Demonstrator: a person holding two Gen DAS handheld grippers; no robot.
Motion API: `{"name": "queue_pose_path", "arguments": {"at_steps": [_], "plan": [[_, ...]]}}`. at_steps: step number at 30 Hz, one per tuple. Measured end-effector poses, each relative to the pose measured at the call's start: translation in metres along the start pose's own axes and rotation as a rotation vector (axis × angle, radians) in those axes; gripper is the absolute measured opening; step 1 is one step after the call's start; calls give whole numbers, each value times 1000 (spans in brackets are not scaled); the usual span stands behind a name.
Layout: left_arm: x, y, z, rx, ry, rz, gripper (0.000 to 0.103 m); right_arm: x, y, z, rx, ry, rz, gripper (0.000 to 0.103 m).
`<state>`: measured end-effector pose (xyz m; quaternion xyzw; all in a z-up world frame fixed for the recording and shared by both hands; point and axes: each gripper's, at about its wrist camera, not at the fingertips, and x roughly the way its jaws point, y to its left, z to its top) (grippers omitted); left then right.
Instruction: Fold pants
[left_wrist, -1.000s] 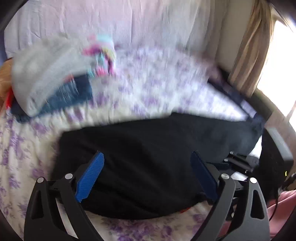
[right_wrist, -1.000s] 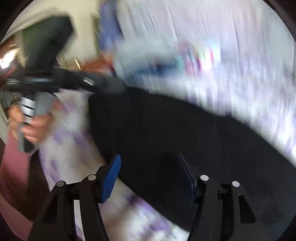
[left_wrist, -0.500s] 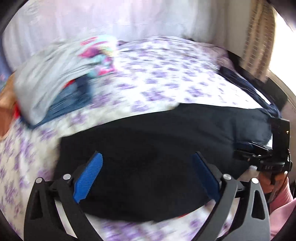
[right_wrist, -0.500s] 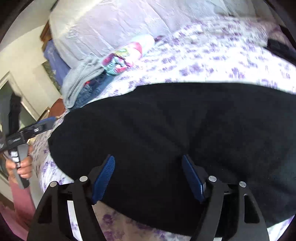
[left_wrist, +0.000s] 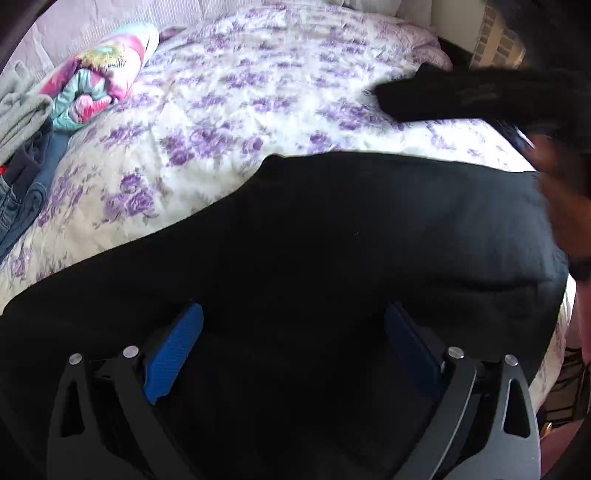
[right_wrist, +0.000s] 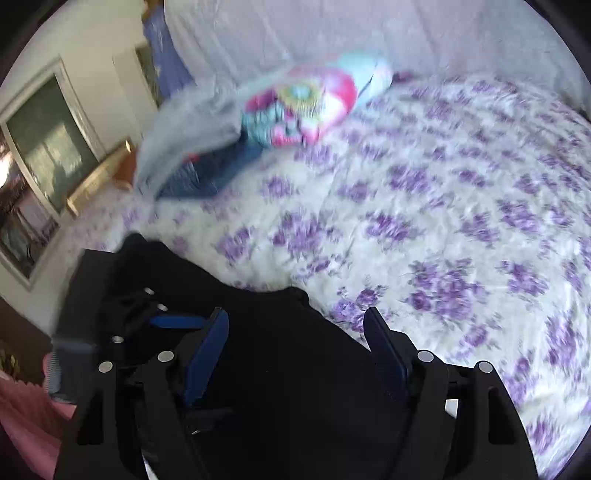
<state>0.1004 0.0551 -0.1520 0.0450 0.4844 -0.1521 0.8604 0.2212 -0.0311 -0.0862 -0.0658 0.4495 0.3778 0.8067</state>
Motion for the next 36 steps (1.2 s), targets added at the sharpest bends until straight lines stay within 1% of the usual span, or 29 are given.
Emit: {"name": "queue_pose_path", "arguments": {"at_steps": [1,2,4,6,7,9,11,15,17,21,22,24,25,27,29,30,31,33,34,36], "plan": [[-2,-1,-1,14,-11,-6,99,16,1,5,-24,48,0,72],[-3,-2,-3,20,-16,-11,99,25,-1,7,-41,67,0,68],[-1,-2,-6,19,-16,-13,99,40,-3,9,-67,123,20,46],[-3,0,-6,14,-22,-29,99,53,-7,11,-82,187,55,37],[-3,1,-5,6,-24,-39,99,57,-9,12,-91,213,73,34],[-5,5,-6,-13,-31,-65,99,62,-9,15,-113,264,126,33],[-6,7,-7,-25,-36,-81,99,62,-8,20,-134,283,166,30],[-8,8,-9,-30,-38,-88,99,63,-6,27,-153,350,256,30],[-8,8,-8,-29,-39,-87,99,70,-9,28,-135,395,268,32],[-7,11,-6,-29,-40,-88,99,83,-14,32,-118,411,270,31],[-9,11,-7,-30,-41,-89,99,85,-14,34,-115,405,268,21],[-11,11,-8,-32,-42,-91,99,84,-12,35,-117,388,252,11],[-8,11,-5,-32,-43,-91,99,83,-12,37,-117,374,243,10],[-10,11,-6,-28,-45,-87,99,79,-11,37,-130,343,215,10],[-9,10,-6,-23,-41,-79,99,81,-5,34,-190,351,188,13],[-8,10,-6,-21,-41,-77,99,78,-3,34,-212,341,180,20],[-8,9,-6,-21,-42,-77,99,73,-3,37,-218,326,177,37],[-7,10,-5,-23,-42,-78,99,62,-10,48,-191,279,212,54],[-6,9,-4,-23,-42,-78,99,62,-11,50,-187,287,229,54],[-6,7,-5,-22,-42,-76,99,75,-10,52,-204,372,266,54]]}}
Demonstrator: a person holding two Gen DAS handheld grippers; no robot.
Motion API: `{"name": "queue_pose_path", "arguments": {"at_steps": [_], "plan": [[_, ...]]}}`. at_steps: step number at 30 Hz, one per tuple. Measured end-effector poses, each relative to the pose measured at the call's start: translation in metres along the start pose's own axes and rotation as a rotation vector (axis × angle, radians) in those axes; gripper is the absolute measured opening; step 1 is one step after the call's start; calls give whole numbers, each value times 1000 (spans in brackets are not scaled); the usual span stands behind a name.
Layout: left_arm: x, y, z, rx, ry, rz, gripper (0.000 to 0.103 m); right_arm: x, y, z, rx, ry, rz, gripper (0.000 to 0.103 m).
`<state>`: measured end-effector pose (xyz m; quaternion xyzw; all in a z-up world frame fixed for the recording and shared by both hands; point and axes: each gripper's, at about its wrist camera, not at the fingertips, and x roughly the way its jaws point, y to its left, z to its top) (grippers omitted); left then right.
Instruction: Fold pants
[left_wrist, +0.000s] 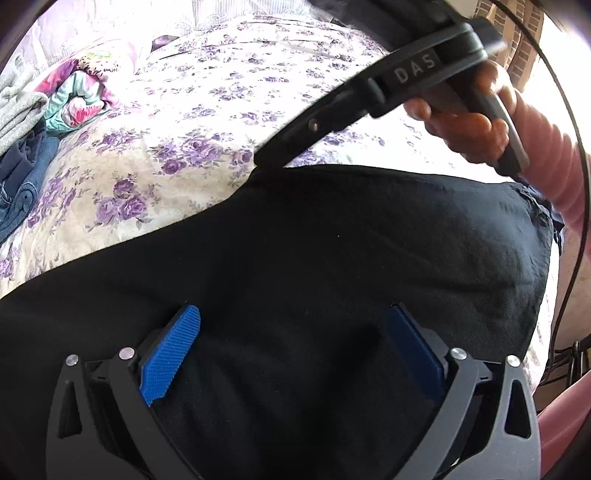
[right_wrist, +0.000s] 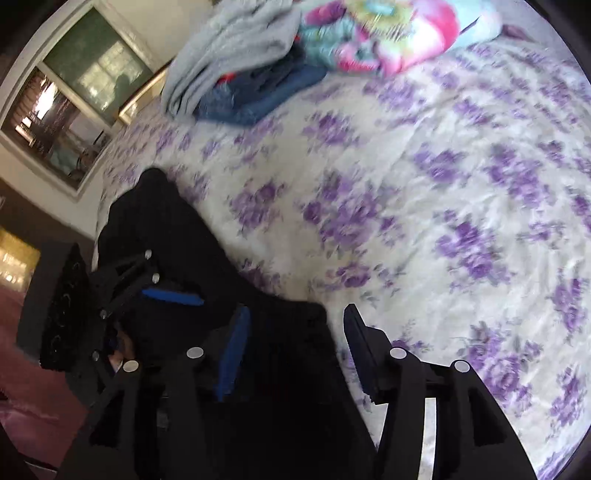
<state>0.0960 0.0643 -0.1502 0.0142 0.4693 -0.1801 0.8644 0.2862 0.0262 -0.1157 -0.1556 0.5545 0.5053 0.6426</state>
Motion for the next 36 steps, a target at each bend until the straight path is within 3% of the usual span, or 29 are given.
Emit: {"name": "queue_pose_path", "arguments": {"at_steps": [3,5,7,9,12,13,15,16,19,23,26,28,29,30,31,32,33,35,36], "plan": [[0,0,0,-1,-1,-2,99,29,-3,4,-9,112,25,49],[0,0,0,-3,-1,-5,99,30,-6,5,-7,95,30,23],[0,1,0,-3,-2,-3,99,22,-5,7,-12,72,43,11],[-1,-1,-1,3,-6,5,99,13,-3,7,-51,26,40,10],[2,-3,-1,11,2,19,99,32,-18,0,8,32,57,11],[2,-4,-1,13,3,22,99,29,-19,0,22,19,67,18],[2,-6,-1,15,2,26,99,2,-13,-3,32,-44,-19,30],[3,-6,-1,14,2,26,99,-19,-7,-9,35,-114,-88,31],[1,-5,-1,0,-5,15,99,-67,1,-41,95,-255,-123,31],[2,-5,-1,6,-3,28,99,-78,14,-130,296,-387,-157,40],[5,-10,-1,32,5,60,99,-68,4,-187,434,-395,-341,42],[6,-11,0,41,9,65,99,-73,-14,-222,479,-445,-365,5],[7,-12,0,44,11,69,99,-80,-21,-233,512,-464,-383,2],[7,-12,0,47,14,77,99,-89,-25,-243,566,-501,-394,9],[8,-12,1,49,16,80,99,-100,-25,-255,632,-551,-418,36],[9,-12,1,50,18,84,99,-114,-21,-269,685,-601,-449,54],[9,-12,2,50,18,87,99,-121,-13,-278,680,-636,-431,61],[10,-13,1,55,20,94,99,-120,7,-292,643,-649,-378,60],[11,-14,1,59,22,101,99,-117,15,-298,628,-637,-403,59]]}}
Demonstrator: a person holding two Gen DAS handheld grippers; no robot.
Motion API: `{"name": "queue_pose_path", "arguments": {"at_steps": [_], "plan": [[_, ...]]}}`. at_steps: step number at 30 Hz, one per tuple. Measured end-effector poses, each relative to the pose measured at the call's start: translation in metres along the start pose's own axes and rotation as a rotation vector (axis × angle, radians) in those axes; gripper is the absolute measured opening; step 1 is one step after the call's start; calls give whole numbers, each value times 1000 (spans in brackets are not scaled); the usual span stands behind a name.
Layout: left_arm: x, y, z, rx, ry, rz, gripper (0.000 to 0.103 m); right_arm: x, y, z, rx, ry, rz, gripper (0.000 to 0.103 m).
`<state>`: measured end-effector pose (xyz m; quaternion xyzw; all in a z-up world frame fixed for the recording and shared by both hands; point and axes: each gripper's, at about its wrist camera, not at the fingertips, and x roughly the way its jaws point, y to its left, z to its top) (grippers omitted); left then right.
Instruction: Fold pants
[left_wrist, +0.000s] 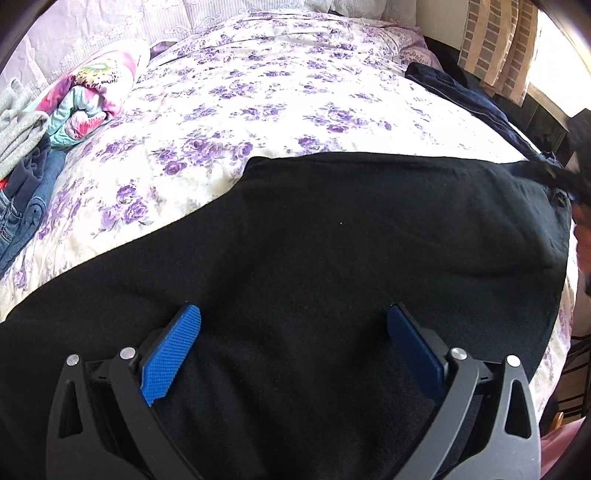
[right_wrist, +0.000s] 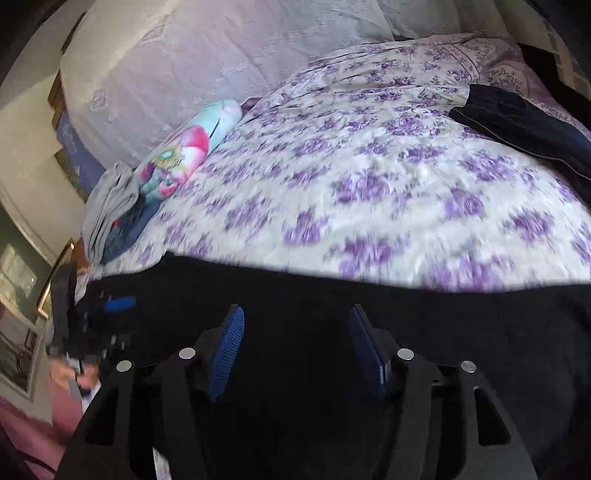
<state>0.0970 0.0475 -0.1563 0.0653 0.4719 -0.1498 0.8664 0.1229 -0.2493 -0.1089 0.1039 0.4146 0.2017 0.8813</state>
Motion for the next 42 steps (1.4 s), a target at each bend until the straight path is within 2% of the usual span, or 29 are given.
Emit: {"name": "queue_pose_path", "arguments": {"at_steps": [2,3,4,5,6,7,9,10,11,12,13,15,16,17,19,22,23,24,26,27,28,31,36,42], "plan": [[1,-2,0,9,2,13,99,-7,-6,-24,-80,14,-170,59],[2,-2,0,13,3,17,99,-11,-21,-32,-93,19,-263,58],[2,-3,0,15,4,19,99,-14,-36,-40,-86,12,-316,50],[2,-3,0,16,5,21,99,-26,-53,-46,-30,-21,-278,47],[2,-3,0,18,7,25,99,-39,-65,-48,31,-39,-254,50],[2,-4,0,20,7,30,99,-52,-72,-51,82,-59,-242,60],[1,-6,-2,28,0,46,99,-75,-72,-59,101,-147,-188,71],[1,-7,-2,35,-1,55,99,-77,-74,-66,93,-163,-192,72],[1,-8,-1,36,2,61,99,-67,-82,-73,89,-118,-274,70],[1,-8,-1,33,6,62,99,-58,-85,-79,66,-88,-317,66],[2,-8,-1,30,13,66,99,-61,-79,-84,25,-121,-340,66],[-1,-11,2,19,33,106,99,-67,-64,-82,13,-109,-396,66],[-4,-14,3,17,36,128,99,-72,-57,-82,14,-135,-381,66],[-8,-19,5,17,33,141,99,-80,-46,-82,8,-193,-328,67],[-23,-35,10,11,-7,136,99,-78,-32,-84,-13,-224,-297,72],[-33,-67,15,-6,-53,69,99,-45,-32,-86,-29,-107,-395,74],[-31,-78,15,-1,-58,61,99,-36,-35,-90,-37,-97,-409,75],[-25,-92,12,12,-59,71,99,-38,-33,-91,-57,-120,-422,75],[4,-113,3,63,10,133,99,-44,-25,-87,-75,-110,-437,75],[10,-114,-4,33,-31,149,99,-52,-25,-87,-67,-125,-430,75],[8,-113,-4,3,-51,144,99,-60,-28,-86,-51,-149,-425,75],[11,-104,-1,-38,-21,98,99,-91,-46,-82,52,-220,-465,75],[10,-105,-5,-33,-47,117,99,-129,-101,-86,312,-311,-510,78],[9,-106,-7,-36,-59,112,99,-151,-145,-103,537,-359,-425,78]]}}
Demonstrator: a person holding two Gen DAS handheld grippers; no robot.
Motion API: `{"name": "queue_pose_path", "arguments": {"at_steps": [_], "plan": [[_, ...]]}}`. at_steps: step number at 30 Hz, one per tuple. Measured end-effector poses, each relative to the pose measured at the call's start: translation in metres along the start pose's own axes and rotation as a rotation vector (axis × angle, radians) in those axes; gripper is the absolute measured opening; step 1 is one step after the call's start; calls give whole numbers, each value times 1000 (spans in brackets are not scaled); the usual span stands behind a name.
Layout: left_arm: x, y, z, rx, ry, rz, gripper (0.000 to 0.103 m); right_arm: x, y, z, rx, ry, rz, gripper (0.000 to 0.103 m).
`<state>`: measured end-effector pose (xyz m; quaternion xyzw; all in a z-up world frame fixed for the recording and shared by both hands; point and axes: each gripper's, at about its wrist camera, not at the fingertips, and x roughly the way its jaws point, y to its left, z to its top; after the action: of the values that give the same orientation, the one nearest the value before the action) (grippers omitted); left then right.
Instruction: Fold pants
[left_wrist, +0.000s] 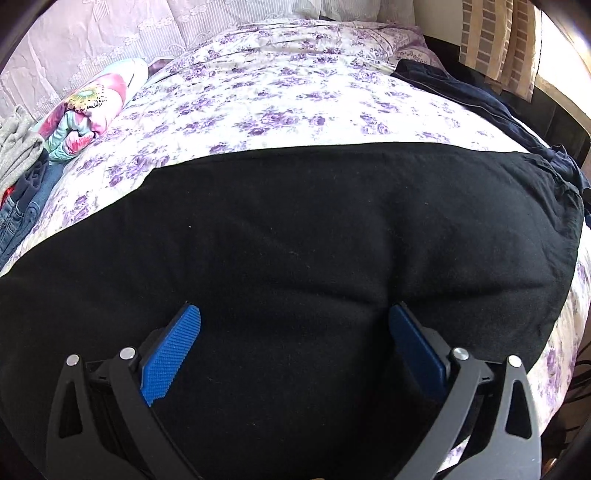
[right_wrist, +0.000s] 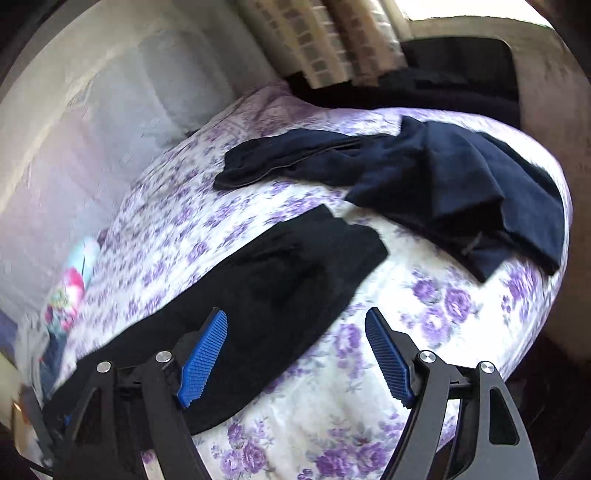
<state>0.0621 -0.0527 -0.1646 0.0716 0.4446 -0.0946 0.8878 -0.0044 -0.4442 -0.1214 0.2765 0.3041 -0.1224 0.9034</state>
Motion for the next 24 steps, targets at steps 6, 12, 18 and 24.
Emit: {"name": "queue_pose_path", "arguments": {"at_steps": [6,12,18,24], "plan": [[0,0,-1,-3,-13,-5,99,7,-31,12,149,37,7,78],[0,0,0,-5,-6,-8,99,22,-36,21,191,64,31,78],[-40,-23,30,-76,-54,-189,99,34,-27,25,179,94,88,78],[-5,-116,52,-73,-5,-208,99,40,-34,20,223,97,82,71]]}}
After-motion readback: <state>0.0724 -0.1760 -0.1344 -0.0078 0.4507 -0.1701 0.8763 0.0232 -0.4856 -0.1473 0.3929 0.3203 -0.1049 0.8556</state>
